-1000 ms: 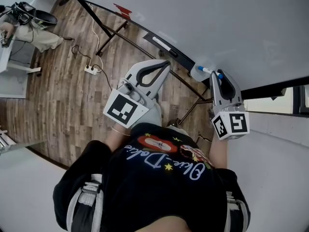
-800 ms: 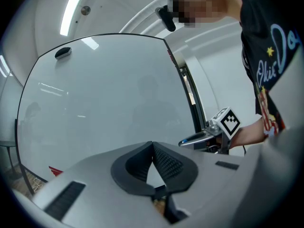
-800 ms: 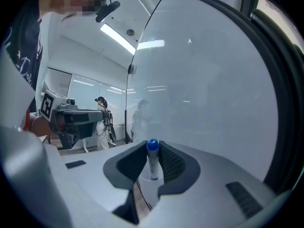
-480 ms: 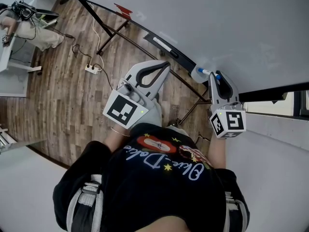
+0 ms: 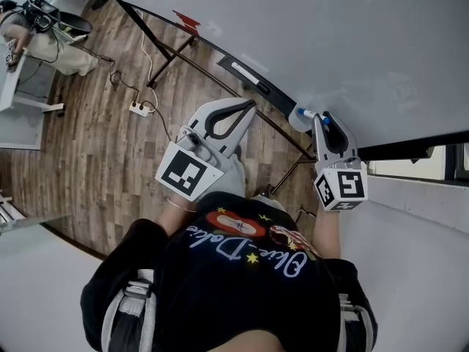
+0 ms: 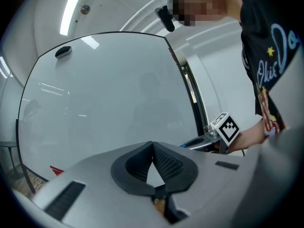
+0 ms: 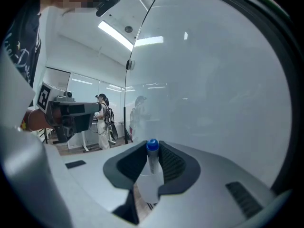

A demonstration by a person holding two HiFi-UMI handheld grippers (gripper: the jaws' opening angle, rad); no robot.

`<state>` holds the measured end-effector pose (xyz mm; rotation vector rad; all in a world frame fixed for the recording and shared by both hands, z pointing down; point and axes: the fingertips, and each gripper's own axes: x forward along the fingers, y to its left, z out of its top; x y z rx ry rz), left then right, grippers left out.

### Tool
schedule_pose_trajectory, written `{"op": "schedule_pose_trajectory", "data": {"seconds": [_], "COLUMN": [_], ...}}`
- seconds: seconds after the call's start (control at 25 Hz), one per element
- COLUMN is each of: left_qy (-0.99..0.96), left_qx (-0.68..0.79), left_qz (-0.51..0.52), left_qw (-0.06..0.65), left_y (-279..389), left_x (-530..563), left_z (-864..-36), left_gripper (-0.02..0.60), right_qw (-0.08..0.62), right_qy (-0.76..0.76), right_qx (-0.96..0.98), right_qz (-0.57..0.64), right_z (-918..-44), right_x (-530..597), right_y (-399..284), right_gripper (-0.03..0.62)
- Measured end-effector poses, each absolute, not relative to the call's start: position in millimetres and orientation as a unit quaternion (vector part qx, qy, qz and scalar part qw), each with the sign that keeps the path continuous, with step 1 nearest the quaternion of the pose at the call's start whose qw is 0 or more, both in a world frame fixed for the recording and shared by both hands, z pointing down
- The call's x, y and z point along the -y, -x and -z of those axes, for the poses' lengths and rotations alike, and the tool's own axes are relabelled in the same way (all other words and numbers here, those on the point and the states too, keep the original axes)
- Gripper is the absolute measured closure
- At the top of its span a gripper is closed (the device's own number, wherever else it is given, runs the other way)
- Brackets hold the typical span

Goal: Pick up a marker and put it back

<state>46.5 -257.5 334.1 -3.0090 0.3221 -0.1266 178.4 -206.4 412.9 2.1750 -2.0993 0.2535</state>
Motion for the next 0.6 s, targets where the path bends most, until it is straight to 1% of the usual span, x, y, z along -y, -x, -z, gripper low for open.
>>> {"op": "schedule_pose_trajectory", "data": {"seconds": [0.6], "left_qy": [0.991], "left_qx": [-0.110], "left_qz": [0.046], "left_qw": [0.055], "left_y": [-45.0], "left_x": [258.0], "left_z": [-336.0], "left_gripper": [0.578], "right_qw": [0.062], "right_qy": [-0.718], "right_qx": [0.688], "right_qz": [-0.083], "right_z": [-423.0], "right_x": [209.1], "right_y": [-178.7], "right_gripper": [0.519]}}
